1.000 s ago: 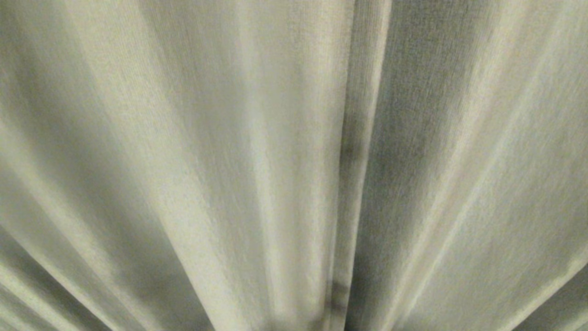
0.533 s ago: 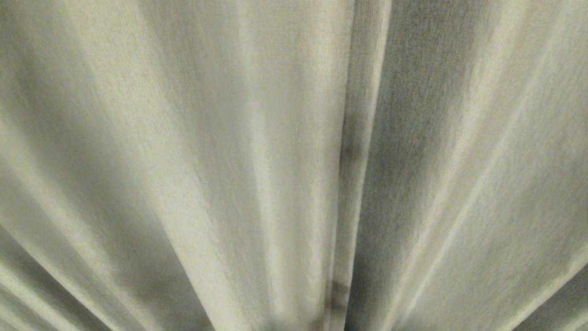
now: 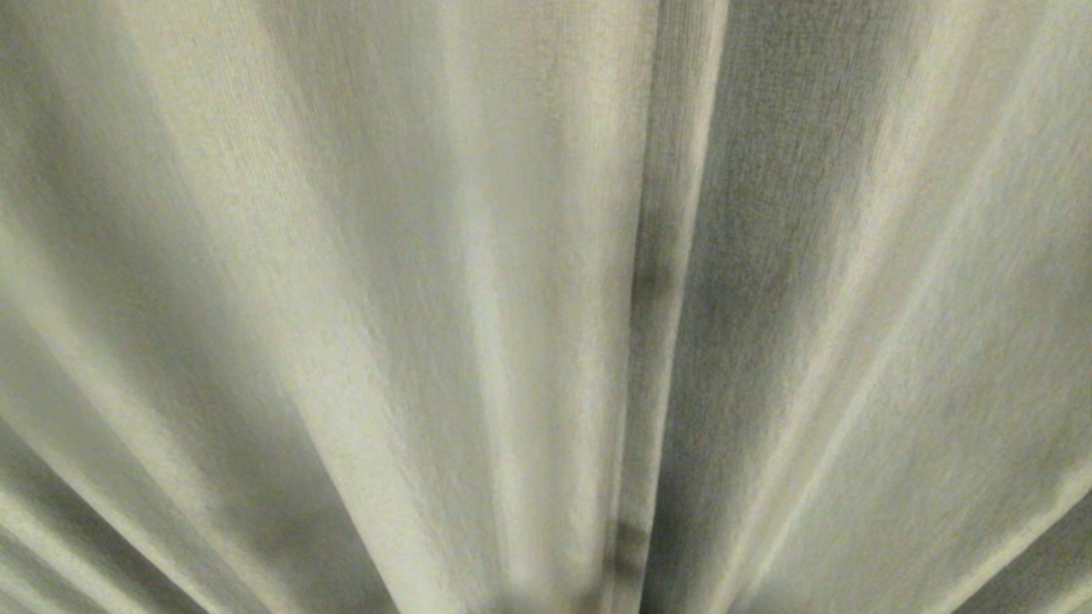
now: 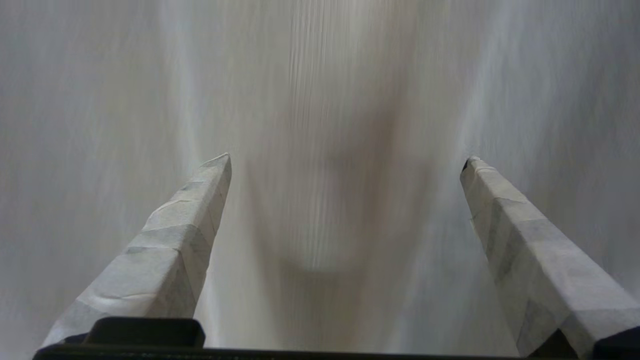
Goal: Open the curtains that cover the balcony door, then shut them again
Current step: Pull the outer curtains open on both sides
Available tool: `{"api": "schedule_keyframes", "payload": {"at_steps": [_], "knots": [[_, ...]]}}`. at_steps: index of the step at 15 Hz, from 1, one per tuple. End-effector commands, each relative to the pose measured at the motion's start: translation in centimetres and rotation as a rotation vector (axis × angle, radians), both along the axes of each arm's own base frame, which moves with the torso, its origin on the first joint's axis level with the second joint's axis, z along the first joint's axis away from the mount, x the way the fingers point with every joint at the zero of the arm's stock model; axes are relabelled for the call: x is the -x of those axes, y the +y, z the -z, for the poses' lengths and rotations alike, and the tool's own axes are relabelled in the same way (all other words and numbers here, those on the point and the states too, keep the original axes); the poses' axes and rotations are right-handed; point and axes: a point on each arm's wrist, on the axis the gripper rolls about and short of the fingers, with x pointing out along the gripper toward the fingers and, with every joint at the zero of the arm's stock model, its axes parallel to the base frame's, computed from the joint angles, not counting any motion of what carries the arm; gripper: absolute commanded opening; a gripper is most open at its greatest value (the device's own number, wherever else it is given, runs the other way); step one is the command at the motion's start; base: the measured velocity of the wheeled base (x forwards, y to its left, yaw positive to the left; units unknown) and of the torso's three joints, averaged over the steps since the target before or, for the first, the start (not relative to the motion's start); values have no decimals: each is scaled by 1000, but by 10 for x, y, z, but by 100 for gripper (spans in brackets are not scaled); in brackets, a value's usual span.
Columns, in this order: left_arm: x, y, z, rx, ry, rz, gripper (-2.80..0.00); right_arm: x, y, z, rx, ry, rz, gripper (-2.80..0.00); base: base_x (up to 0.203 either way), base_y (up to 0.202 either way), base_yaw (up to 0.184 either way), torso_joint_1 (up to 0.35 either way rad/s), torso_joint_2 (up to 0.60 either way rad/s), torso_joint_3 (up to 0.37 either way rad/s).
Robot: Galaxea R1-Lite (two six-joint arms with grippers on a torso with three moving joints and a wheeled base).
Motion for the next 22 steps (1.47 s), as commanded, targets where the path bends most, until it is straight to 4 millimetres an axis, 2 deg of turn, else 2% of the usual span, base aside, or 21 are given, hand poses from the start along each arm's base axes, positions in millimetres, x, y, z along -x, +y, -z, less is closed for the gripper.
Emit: {"api": "schedule_keyframes", "payload": {"at_steps": [1, 3, 6, 13, 14, 22], "knots": [[0, 0, 0, -1, 0, 0, -280, -27, -3, -3, -4, 38, 5, 0, 0, 0, 0, 0, 0, 0], [0, 0, 0, -1, 0, 0, -280, -43, -5, -9, -4, 24, 11, 0, 0, 0, 0, 0, 0, 0], [0, 0, 0, -1, 0, 0, -280, -56, -7, -10, 1, 16, -1, 0, 0, 0, 0, 0, 0, 0], [0, 0, 0, -1, 0, 0, -280, -71, -9, -18, -42, -4, -16, 0, 0, 0, 0, 0, 0, 0], [0, 0, 0, -1, 0, 0, -280, -71, -10, -17, -43, -1, -11, -280, 0, 0, 0, 0, 0, 0], [0, 0, 0, -1, 0, 0, -280, -70, -10, -23, -61, -27, -14, -280, 0, 0, 0, 0, 0, 0]]}}
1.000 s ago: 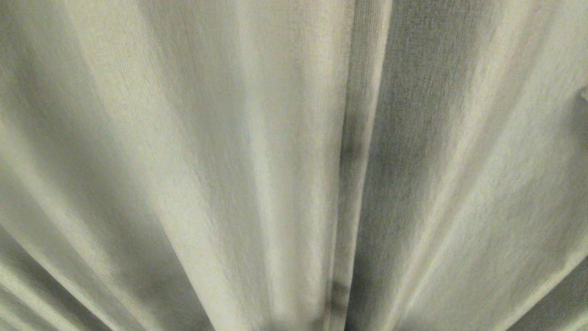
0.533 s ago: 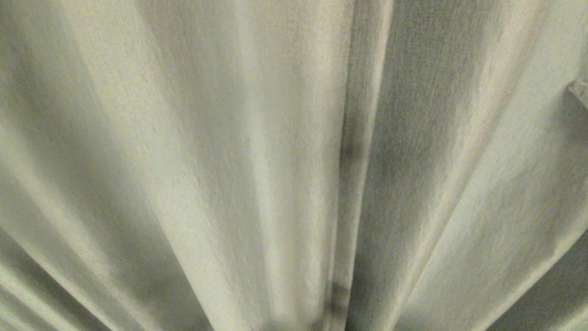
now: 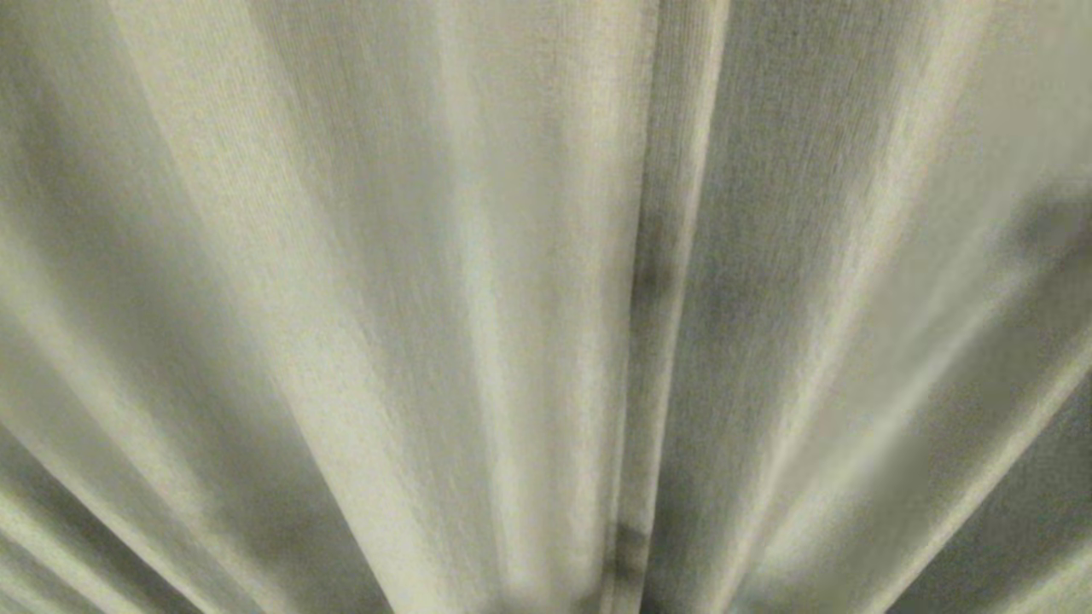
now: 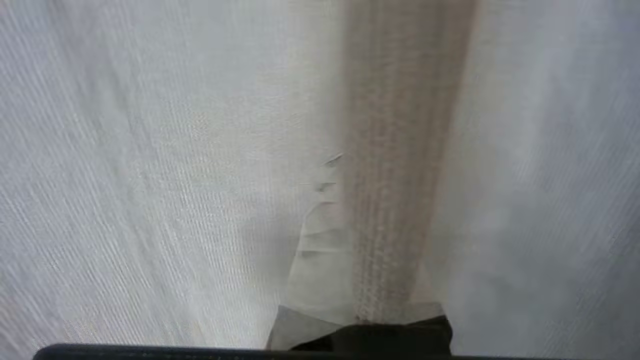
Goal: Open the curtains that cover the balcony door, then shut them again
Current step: Pull the outer curtains open on both sides
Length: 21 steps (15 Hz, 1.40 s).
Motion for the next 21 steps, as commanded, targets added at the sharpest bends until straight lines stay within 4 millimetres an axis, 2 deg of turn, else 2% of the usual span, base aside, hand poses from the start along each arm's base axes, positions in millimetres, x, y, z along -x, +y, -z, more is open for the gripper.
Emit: {"api": "schedule_keyframes", "payload": {"at_steps": [1, 6, 10, 17, 21], "knots": [[0, 0, 0, 0, -1, -1, -280, 2, 0, -1, 1, -9, 0, -280, 0, 0, 0, 0, 0, 0], [0, 0, 0, 0, -1, -1, -280, 1, -5, -5, 2, -20, 29, -280, 0, 0, 0, 0, 0, 0], [0, 0, 0, 0, -1, -1, -280, 2, -25, -20, -7, -69, 137, -280, 0, 0, 0, 0, 0, 0], [0, 0, 0, 0, -1, -1, -280, 17, -61, -37, -2, -125, 351, -280, 0, 0, 0, 0, 0, 0], [0, 0, 0, 0, -1, -1, -280, 21, -92, -40, -41, -132, 488, -280, 0, 0, 0, 0, 0, 0]]}}
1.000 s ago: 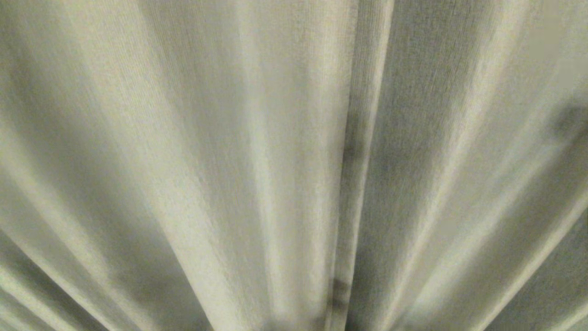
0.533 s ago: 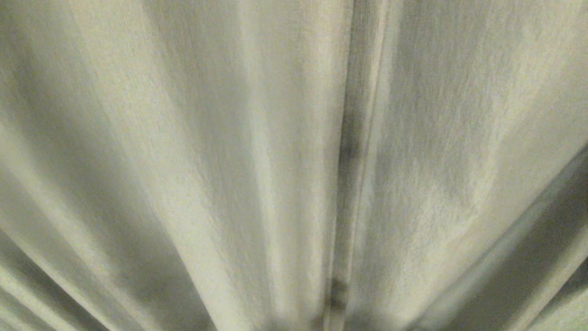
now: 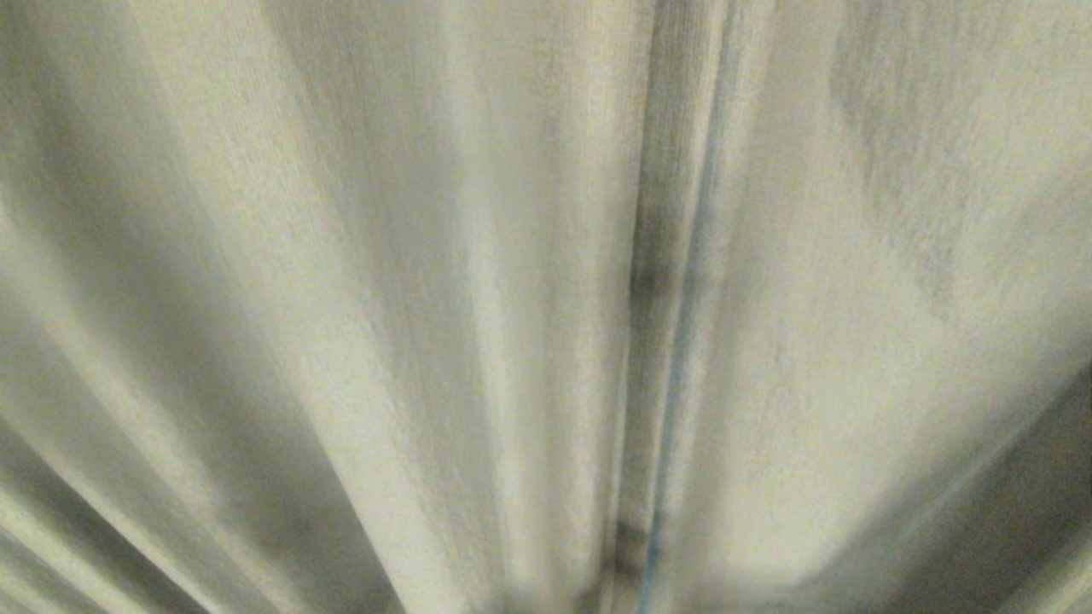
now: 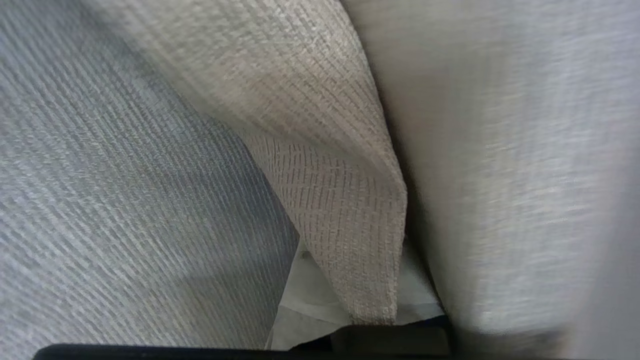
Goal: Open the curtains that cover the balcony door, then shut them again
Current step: Pull the outer curtains open on both sides
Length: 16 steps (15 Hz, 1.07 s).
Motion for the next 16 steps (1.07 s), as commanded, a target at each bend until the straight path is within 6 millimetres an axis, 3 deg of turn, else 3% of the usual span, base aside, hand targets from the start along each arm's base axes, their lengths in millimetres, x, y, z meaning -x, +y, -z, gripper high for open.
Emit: {"api": "schedule_keyframes", "payload": {"at_steps": [1, 4, 11, 16], "knots": [[0, 0, 0, 0, -1, -1, -280, 0, -15, 3, -14, 9, 61, -280, 0, 0, 0, 0, 0, 0], [0, 0, 0, 0, -1, -1, -280, -1, -35, 4, -52, -1, 123, -280, 0, 0, 0, 0, 0, 0], [0, 0, 0, 0, -1, -1, -280, -8, -109, 5, -125, -16, 257, -280, 0, 0, 0, 0, 0, 0], [0, 0, 0, 0, -1, -1, -280, -14, -147, 8, -160, -37, 298, -280, 0, 0, 0, 0, 0, 0]]}}
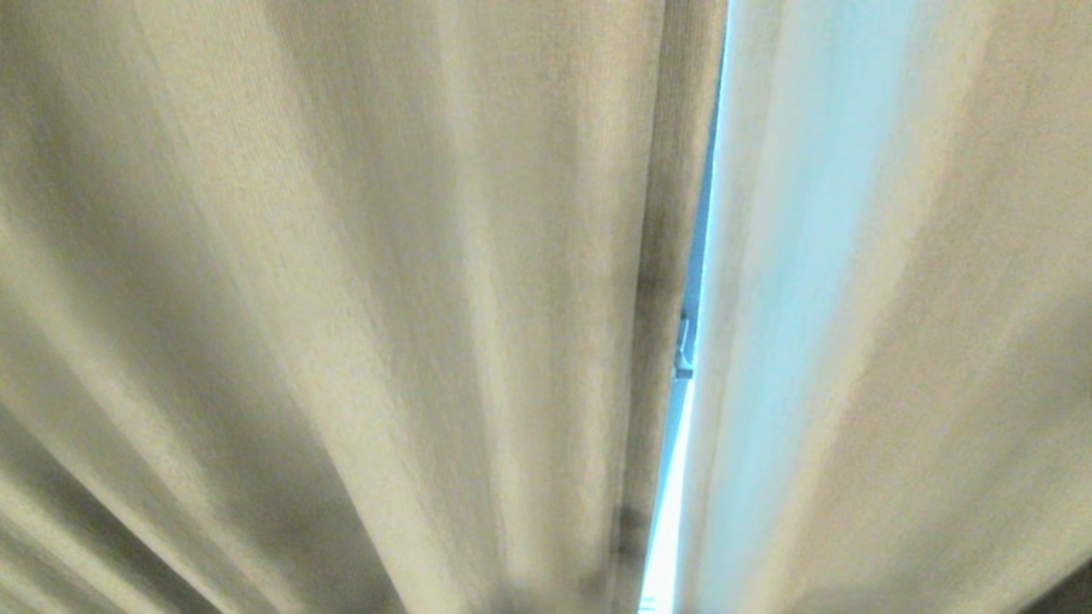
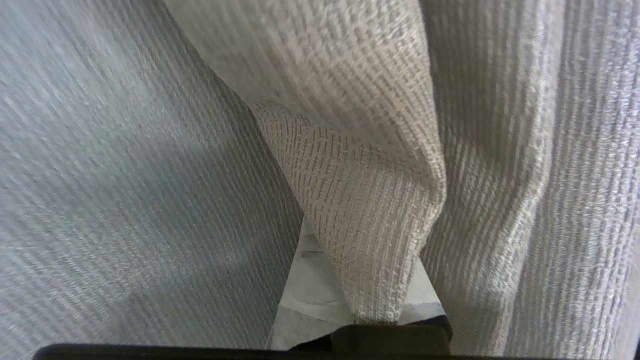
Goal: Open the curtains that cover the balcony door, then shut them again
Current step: Pull the outer curtains open on both sides
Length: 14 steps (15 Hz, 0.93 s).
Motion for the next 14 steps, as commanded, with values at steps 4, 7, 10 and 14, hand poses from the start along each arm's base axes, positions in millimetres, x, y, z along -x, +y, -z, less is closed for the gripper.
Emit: {"api": "schedule_keyframes", "payload": {"at_steps": [4, 7, 10, 14], "knots": [[0, 0, 0, -1, -1, 0, -280, -5, -48, 7, -27, -12, 54, -280, 0, 0, 0, 0, 0, 0], [0, 0, 0, -1, -1, 0, -280, 2, -73, 10, -29, -9, 71, -280, 0, 0, 0, 0, 0, 0], [0, 0, 0, -1, -1, 0, -280, 6, -90, 13, -34, -20, 97, -280, 0, 0, 0, 0, 0, 0], [0, 0, 0, -1, -1, 0, -280, 11, -105, 13, -30, -29, 123, -280, 0, 0, 0, 0, 0, 0]]}}
